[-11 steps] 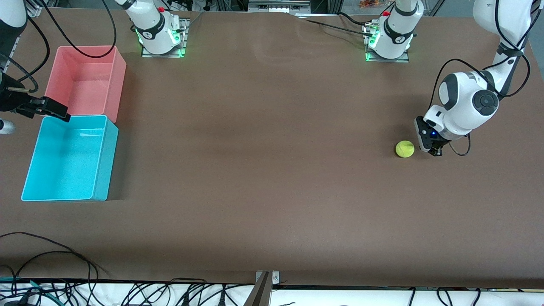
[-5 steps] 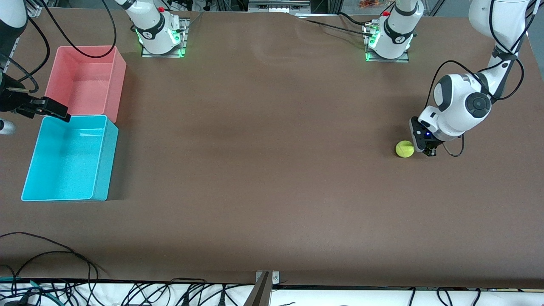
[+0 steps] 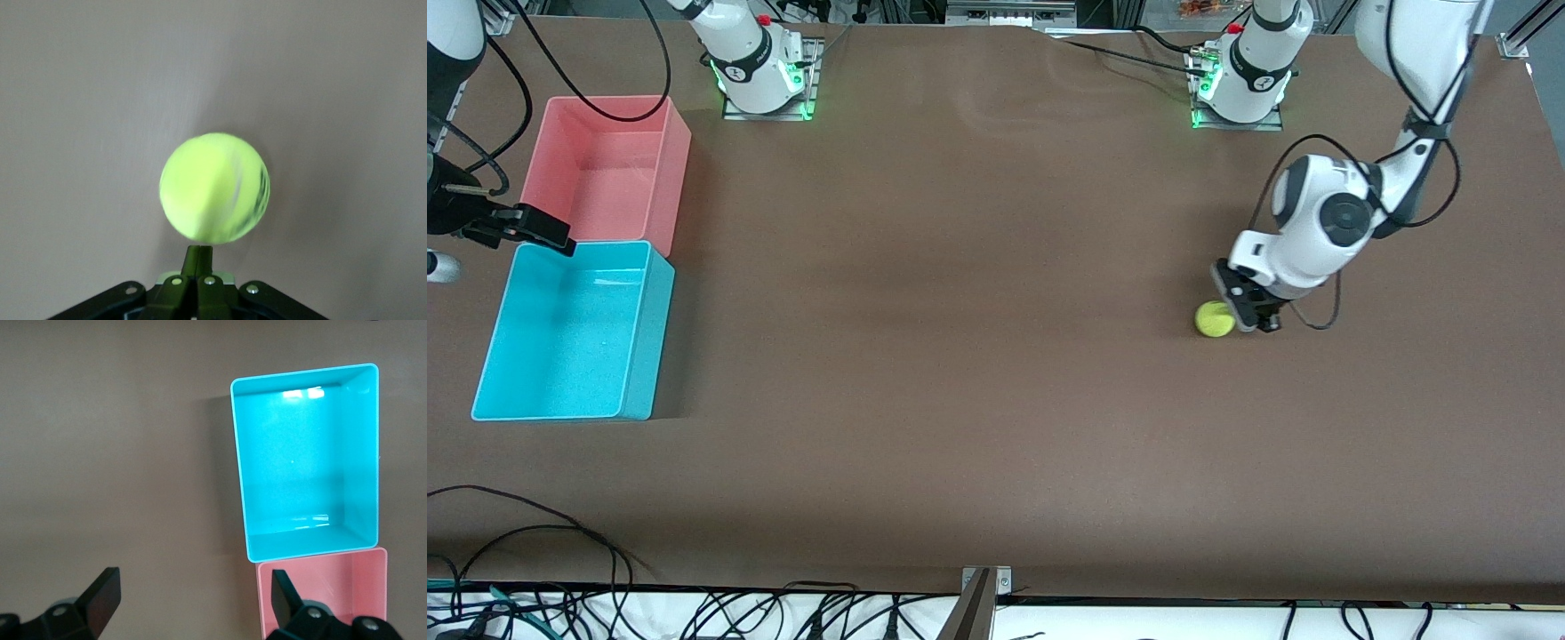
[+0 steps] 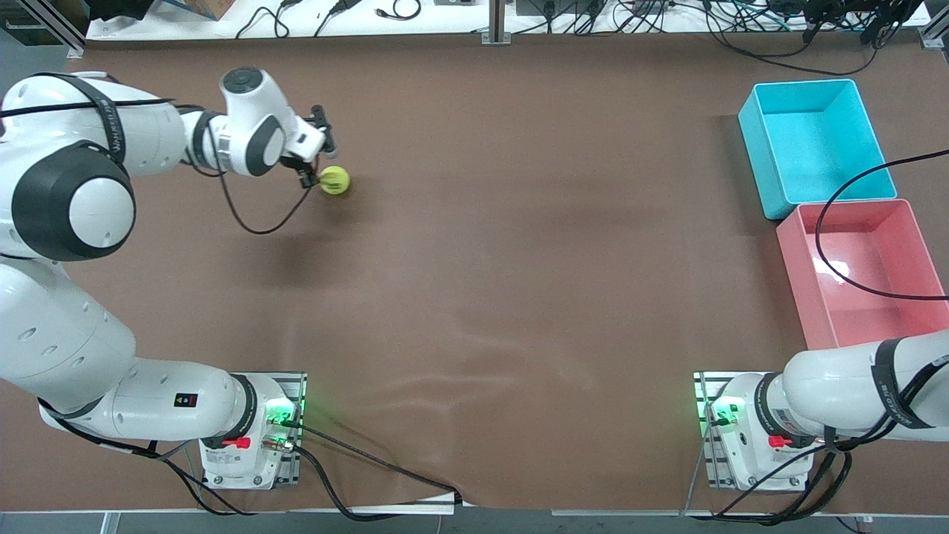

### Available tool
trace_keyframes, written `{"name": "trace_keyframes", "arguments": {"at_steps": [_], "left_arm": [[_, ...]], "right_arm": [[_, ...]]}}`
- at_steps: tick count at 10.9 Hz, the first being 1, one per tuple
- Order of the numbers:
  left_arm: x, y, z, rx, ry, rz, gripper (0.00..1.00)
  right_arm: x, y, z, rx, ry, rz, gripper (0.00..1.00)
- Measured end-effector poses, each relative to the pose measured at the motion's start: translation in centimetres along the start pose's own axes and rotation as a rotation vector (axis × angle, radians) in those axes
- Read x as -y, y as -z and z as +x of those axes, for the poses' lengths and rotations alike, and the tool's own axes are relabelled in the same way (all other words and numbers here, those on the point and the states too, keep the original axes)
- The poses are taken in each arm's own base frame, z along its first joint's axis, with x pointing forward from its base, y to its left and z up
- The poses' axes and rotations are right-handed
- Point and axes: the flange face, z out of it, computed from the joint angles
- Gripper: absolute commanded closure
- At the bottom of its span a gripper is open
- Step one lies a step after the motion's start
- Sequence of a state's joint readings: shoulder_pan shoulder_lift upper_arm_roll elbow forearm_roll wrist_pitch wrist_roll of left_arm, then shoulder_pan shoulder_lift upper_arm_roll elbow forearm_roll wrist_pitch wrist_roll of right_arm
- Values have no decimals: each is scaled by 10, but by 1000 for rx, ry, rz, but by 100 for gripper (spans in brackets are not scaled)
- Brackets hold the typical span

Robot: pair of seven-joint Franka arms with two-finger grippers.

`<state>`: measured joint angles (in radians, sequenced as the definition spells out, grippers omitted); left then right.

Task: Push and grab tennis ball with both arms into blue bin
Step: 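Push the tennis ball with the left gripper toward the cyan bin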

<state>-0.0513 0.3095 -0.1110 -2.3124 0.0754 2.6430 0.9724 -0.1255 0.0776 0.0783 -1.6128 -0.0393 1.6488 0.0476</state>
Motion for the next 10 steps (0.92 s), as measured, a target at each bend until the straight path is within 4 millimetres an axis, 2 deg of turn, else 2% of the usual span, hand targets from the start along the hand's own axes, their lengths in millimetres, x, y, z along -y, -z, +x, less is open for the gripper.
{"name": "trace_keyframes", "arguments": {"at_steps": [1, 2, 4, 6, 7, 8, 9, 10], "left_arm": [[-9, 5, 24, 0, 23, -2, 100], [-11, 5, 27, 6, 34, -8, 100], [4, 3, 1, 21, 43, -13, 94], [20, 4, -27, 27, 31, -8, 82], [25, 8, -34, 27, 31, -1, 71], [29, 14, -38, 32, 31, 0, 9], [29, 25, -40, 44, 32, -11, 0], [29, 41, -40, 56, 32, -20, 0]], "right_arm": [[0, -1, 0, 1, 0, 0, 0], [0, -2, 1, 1, 0, 0, 0], [0, -4, 3, 0, 0, 1, 0], [0, -10, 8, -6, 1, 2, 0], [1, -17, 13, -8, 2, 3, 0], [2, -29, 19, -1, 3, 4, 0], [3, -43, 26, 13, 7, 6, 0], [8, -60, 32, 33, 23, 8, 0]]}}
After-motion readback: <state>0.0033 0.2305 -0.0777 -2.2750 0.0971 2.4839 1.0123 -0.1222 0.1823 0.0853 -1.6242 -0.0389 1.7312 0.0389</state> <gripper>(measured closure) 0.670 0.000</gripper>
